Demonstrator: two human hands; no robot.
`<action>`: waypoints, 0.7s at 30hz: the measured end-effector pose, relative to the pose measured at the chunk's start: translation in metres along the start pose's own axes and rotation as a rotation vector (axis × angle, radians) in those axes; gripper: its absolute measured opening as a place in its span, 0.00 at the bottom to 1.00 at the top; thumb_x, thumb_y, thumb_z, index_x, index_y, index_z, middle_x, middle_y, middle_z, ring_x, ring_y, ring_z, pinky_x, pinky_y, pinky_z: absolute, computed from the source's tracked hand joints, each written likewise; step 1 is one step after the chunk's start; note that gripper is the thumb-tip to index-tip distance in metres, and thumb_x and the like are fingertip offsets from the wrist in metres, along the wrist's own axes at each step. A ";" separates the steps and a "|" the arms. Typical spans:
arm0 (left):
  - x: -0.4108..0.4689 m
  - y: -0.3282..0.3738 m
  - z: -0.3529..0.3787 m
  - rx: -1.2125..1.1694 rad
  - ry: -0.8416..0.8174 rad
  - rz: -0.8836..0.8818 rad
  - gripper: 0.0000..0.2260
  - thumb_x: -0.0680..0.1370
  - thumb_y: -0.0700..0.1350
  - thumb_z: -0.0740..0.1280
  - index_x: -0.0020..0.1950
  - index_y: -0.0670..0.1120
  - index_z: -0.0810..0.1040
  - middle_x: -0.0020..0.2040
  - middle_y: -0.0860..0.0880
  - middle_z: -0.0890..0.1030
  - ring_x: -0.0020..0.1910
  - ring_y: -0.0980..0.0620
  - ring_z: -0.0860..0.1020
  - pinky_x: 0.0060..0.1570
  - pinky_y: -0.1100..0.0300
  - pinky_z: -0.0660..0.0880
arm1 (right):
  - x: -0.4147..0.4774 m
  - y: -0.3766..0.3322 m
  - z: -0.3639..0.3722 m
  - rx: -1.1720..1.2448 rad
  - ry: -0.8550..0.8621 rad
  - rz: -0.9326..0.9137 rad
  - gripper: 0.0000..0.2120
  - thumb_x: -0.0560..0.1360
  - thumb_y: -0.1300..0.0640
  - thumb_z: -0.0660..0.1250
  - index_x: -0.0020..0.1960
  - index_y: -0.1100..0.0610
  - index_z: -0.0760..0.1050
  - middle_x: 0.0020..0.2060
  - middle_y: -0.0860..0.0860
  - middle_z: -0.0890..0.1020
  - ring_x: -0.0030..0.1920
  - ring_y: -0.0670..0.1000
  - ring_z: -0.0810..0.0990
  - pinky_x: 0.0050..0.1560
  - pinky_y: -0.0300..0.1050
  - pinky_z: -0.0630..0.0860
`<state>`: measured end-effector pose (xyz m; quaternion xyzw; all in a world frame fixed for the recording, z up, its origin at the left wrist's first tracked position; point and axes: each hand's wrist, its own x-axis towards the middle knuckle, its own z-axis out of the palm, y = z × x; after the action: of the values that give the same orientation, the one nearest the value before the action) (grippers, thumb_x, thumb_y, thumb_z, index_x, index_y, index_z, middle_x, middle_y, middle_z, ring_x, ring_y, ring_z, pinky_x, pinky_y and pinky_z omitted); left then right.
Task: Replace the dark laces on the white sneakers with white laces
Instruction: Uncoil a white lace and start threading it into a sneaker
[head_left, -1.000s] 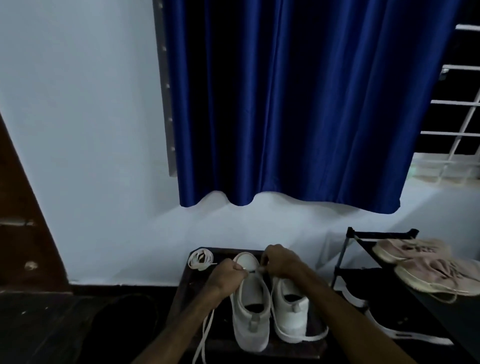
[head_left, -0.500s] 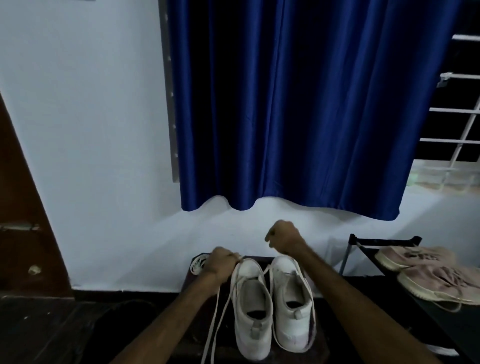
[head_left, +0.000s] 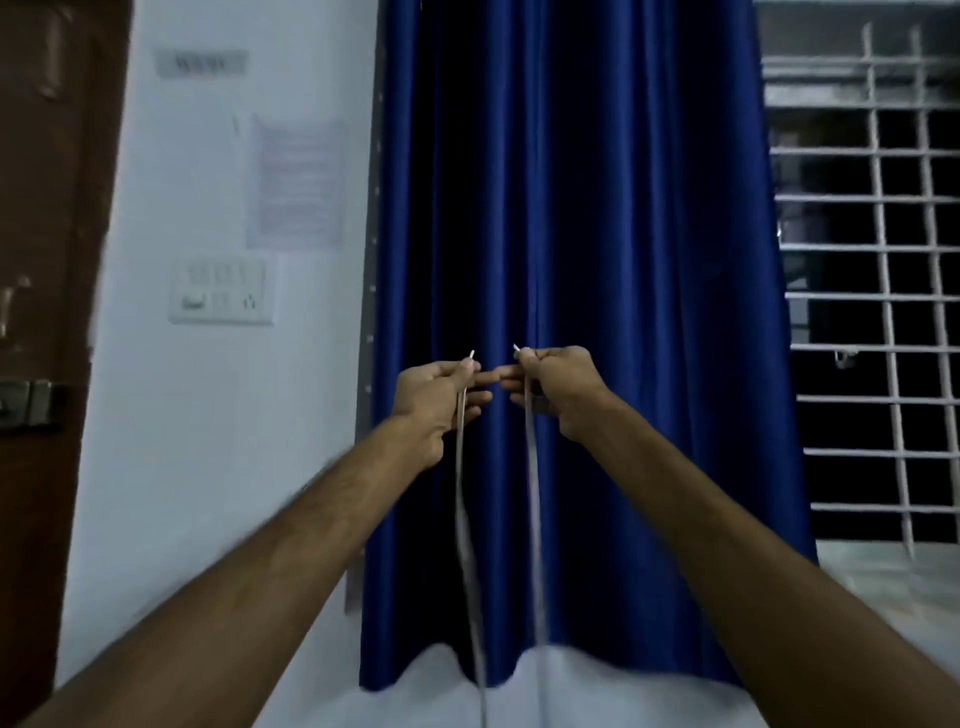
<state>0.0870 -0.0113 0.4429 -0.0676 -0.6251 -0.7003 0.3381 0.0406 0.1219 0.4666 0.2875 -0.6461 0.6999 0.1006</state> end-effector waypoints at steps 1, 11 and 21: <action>0.002 0.014 0.006 0.009 0.003 0.024 0.05 0.81 0.43 0.64 0.49 0.44 0.79 0.41 0.50 0.85 0.39 0.54 0.81 0.41 0.59 0.79 | 0.005 -0.014 0.001 0.015 0.005 -0.006 0.07 0.81 0.60 0.61 0.47 0.59 0.76 0.37 0.53 0.84 0.37 0.47 0.81 0.47 0.47 0.81; 0.003 0.042 0.027 0.172 0.137 0.141 0.03 0.76 0.43 0.72 0.47 0.46 0.85 0.41 0.50 0.83 0.37 0.56 0.76 0.43 0.57 0.79 | -0.005 -0.034 0.000 -0.021 0.060 0.071 0.08 0.78 0.56 0.67 0.54 0.57 0.80 0.43 0.51 0.79 0.49 0.50 0.76 0.57 0.54 0.74; -0.003 0.033 0.022 0.237 0.140 0.198 0.05 0.74 0.43 0.73 0.49 0.46 0.84 0.45 0.52 0.83 0.44 0.58 0.78 0.55 0.56 0.78 | -0.012 -0.037 -0.001 -0.018 0.052 -0.007 0.09 0.75 0.63 0.65 0.54 0.62 0.81 0.46 0.52 0.81 0.43 0.46 0.76 0.38 0.40 0.67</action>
<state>0.1005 0.0101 0.4732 -0.0397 -0.6684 -0.5879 0.4539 0.0695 0.1306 0.4911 0.2707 -0.6486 0.7007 0.1224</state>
